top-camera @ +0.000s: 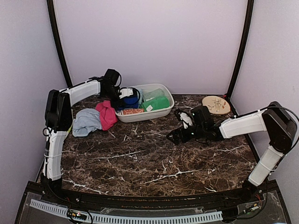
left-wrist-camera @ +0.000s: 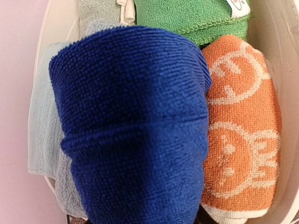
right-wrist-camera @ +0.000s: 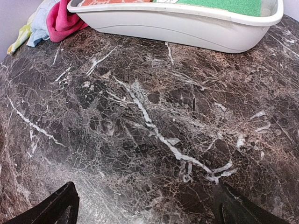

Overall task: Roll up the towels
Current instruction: Place the towel in the storage box.

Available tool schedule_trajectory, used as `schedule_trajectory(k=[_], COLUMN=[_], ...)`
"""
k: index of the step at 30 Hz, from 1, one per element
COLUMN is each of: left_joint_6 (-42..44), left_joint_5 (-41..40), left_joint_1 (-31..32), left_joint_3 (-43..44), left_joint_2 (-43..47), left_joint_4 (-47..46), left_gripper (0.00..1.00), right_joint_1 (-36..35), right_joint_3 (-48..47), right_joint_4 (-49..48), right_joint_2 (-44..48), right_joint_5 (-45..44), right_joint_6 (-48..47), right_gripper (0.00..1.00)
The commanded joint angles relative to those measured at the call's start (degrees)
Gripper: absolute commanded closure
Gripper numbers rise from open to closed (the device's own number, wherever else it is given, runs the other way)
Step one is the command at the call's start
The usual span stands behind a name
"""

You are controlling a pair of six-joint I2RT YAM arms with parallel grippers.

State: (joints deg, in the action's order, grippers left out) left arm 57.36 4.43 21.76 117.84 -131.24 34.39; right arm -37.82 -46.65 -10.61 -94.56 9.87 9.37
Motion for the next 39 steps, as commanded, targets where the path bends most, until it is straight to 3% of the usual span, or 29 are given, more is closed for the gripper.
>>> schedule_trajectory(k=[1, 6, 8, 9, 10, 17, 19, 20, 26, 29, 33, 39], left_joint_6=[0.02, 3.21, 2.71, 2.34, 2.10, 2.42, 1.76, 1.18, -3.07, -5.98, -8.47, -7.84], left_joint_5=[-0.90, -3.31, -2.53, -1.73, -1.00, -0.35, -0.07, 0.30, 6.54, 9.09, 5.64, -0.41], left_joint_1=[1.33, 2.23, 1.97, 1.84, 1.61, 0.93, 0.70, 0.59, 0.29, 0.33, 1.49, 2.66], left_joint_3=[-0.42, -2.78, -1.45, -0.23, 1.28, 6.78, 6.78, 6.83, 8.81, 8.10, 4.62, 5.89], left_joint_2=[3.72, 3.52, 3.58, 3.66, 3.73, 4.82, 5.91, 6.20, 8.19, 8.06, 6.32, -0.57], left_joint_4=[-1.74, -0.48, 2.23, 4.03, 5.90, 13.17, 13.45, 13.35, 13.48, 9.28, -1.65, -7.77], left_gripper=[0.56, 0.49, 0.36, 0.23, 0.21, 0.20, 0.02, 0.01, 0.01, 0.04, 0.19, 0.23], right_joint_1=[0.34, 0.51, 0.63, 0.66, 0.66, 0.90, 0.99, 0.97, 1.16, 1.18, 1.26, 1.32], right_joint_3=[-0.74, -0.15, -0.02, -0.02, -0.09, -0.48, -0.18, -0.01, 0.43, 0.20, 0.06, 0.37], right_joint_4=[-0.37, 0.01, 0.12, 0.19, 0.23, 0.50, 0.31, 0.20, -0.04, -0.03, 0.09, 0.11], right_joint_2=[0.45, 1.37, 1.61, 1.57, 1.53, 1.74, 2.08, 2.30, 2.73, 2.76, 2.77, 2.73], right_joint_5=[1.07, 0.93, 0.94, 1.02, 1.03, 1.37, 1.23, 1.23, 0.94, 1.03, 1.03, 0.46], right_joint_6=[0.66, 0.40, 0.38, 0.39, 0.39, 0.72, 1.09, 1.16, 1.36, 1.44, 1.81, 2.22], right_gripper=[0.00, 0.00, 0.00, 0.00, 0.00, 0.00, 0.00, 0.00, 0.00, 0.00, 0.00, 0.00])
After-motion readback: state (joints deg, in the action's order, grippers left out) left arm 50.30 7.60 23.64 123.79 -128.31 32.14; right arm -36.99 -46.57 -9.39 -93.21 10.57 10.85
